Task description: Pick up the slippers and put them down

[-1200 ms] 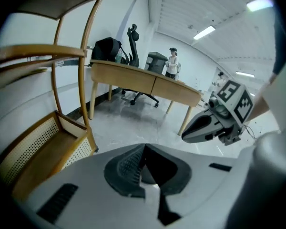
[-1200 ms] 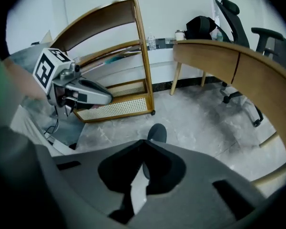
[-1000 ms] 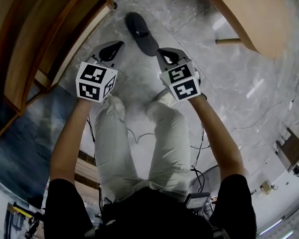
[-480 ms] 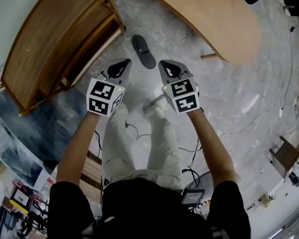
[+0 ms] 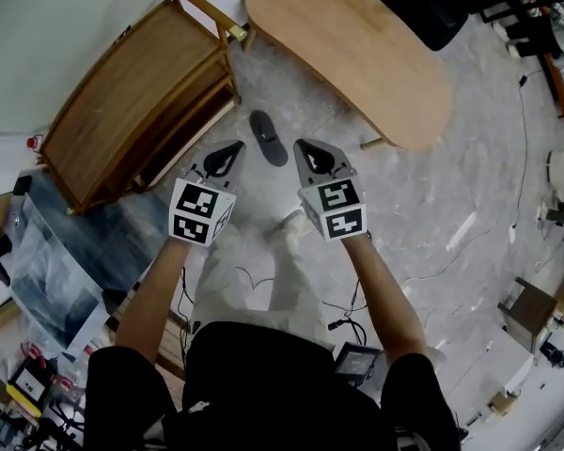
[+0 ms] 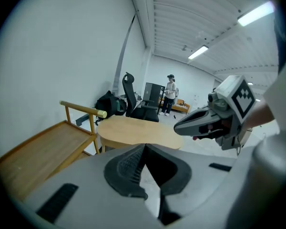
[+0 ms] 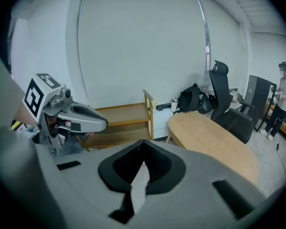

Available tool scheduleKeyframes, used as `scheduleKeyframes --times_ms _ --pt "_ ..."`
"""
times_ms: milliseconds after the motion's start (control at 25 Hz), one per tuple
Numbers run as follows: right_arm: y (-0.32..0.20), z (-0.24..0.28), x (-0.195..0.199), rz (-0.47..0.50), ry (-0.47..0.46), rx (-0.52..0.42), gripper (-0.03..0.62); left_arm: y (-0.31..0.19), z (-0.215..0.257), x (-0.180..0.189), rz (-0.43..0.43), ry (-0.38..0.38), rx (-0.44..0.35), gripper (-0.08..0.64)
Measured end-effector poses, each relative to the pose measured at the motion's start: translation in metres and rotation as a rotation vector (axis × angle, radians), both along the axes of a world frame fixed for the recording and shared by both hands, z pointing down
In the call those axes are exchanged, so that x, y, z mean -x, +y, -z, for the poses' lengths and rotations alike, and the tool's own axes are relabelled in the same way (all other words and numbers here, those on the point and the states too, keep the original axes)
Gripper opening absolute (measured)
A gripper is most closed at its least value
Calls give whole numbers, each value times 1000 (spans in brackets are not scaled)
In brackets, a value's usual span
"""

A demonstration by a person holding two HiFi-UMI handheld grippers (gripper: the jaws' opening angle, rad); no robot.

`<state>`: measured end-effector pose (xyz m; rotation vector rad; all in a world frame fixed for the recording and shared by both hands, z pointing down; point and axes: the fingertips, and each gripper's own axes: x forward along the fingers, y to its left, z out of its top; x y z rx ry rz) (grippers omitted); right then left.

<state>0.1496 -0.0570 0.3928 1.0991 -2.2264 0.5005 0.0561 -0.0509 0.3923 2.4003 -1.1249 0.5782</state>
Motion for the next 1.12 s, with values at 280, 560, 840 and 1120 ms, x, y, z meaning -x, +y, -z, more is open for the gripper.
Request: scheduleKeyframes --times_ms 280,560,840,1120 --pt "8 66 34 -20 -43 -75 -3 8 61 27 15 28 -68 5" --pt "11 121 76 -51 -101 -173 -3 9 114 70 55 54 -131 5" --pt "11 145 115 -67 -113 -223 -3 8 144 111 40 46 -204 5" --pt "14 161 143 -70 -117 -261 -3 6 166 137 44 69 -258 5"
